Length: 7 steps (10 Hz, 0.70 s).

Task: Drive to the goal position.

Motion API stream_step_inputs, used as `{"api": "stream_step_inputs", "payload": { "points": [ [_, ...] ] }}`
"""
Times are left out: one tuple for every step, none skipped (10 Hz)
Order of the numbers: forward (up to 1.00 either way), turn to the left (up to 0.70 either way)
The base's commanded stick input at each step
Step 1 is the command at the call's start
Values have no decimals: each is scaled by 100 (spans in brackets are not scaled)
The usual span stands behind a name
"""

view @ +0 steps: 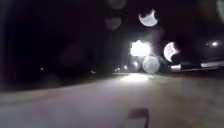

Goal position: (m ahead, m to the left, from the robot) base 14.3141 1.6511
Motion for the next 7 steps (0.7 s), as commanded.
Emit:
{"api": "stream_step_inputs", "payload": {
  "points": [
    [100,0],
    [100,0],
    [100,0],
    [100,0],
    [100,-16],
    [100,-37],
    [100,-40]
  ]
}}
